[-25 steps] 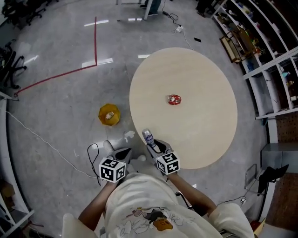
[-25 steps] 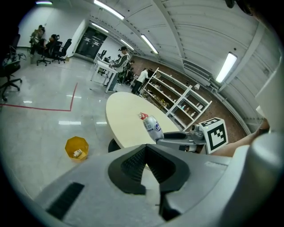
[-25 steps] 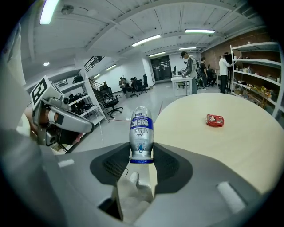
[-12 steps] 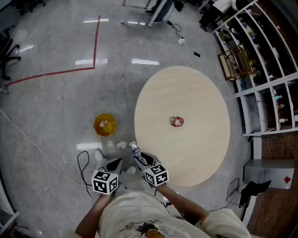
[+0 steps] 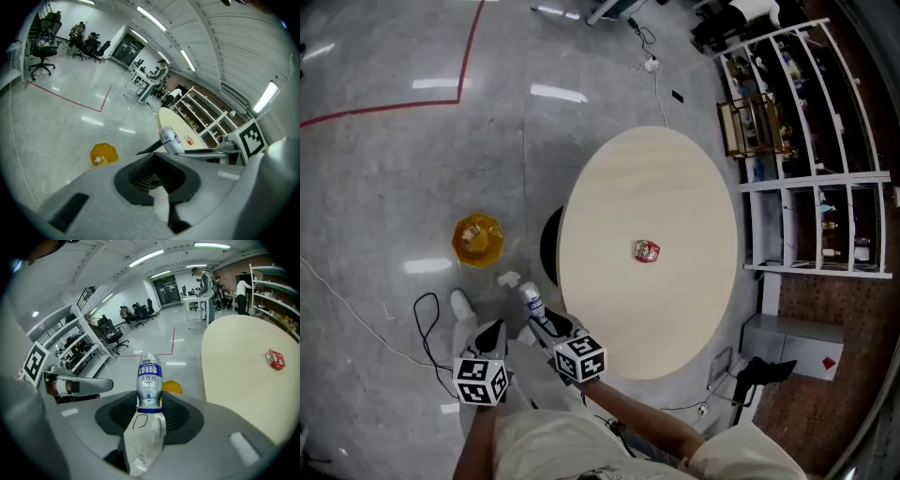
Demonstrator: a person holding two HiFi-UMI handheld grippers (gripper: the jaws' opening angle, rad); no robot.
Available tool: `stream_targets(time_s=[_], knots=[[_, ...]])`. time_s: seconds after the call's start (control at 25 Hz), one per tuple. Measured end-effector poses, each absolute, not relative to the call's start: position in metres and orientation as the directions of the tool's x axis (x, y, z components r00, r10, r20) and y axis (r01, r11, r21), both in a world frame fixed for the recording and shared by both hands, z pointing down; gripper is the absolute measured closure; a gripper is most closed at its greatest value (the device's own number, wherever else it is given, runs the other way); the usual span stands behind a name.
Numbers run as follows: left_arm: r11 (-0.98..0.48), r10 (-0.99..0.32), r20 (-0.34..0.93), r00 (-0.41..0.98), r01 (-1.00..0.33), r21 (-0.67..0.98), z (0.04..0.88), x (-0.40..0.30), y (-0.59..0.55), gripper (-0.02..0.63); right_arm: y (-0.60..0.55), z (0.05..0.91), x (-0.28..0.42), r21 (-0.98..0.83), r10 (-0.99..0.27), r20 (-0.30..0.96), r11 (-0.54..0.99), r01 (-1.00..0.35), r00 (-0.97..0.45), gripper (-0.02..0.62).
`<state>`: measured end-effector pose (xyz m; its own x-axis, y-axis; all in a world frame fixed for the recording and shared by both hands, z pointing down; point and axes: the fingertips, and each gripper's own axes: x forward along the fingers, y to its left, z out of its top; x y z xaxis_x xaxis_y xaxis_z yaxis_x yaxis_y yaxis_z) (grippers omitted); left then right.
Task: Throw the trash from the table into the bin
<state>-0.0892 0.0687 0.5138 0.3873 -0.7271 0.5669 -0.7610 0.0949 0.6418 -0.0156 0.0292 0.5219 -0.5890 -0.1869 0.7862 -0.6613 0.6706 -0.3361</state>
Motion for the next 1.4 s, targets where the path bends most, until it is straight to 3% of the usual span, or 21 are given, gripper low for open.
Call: stream_targets(time_s=[0.4,0.76,1.0,1.2,1.4], knots=[[0.188,-0.749,0.572,0.333,-0.721,0.666,0.574,-0.122,0.052,0.600,0.012,0.582,-0.042,-0.331,-0.208,0.807,0.615,-0.716,-0.552,0.423],[0.315,-0.727,0.641,0.245,-0.711,0.629,0.674,-0.140,0.031,0.600,-0.014,0.690,-0.063,-0.354,-0.189,0.830,0.550,-0.757,-0.525,0.423],[0.321,-0.722,0.649,0.238,-0.716,0.620,0.724,-0.147,0.024,0.600,-0.028,0.764,-0.075,-0.323,-0.185,0.849,0.558,-0.764,-0.494,0.423],[0.342,-0.736,0.645,0.208,-0.707,0.619,0.785,-0.154,0.011,0.601,-0.038,0.825,-0.094,-0.272,-0.177,0.854,0.648,-0.711,-0.489,0.423],[0.381,-0.751,0.644,0.145,-0.701,0.603,0.850,-0.159,0.003,0.600,-0.047,0.888,-0.092,-0.281,-0.202,0.857,0.587,-0.759,-0.474,0.423]])
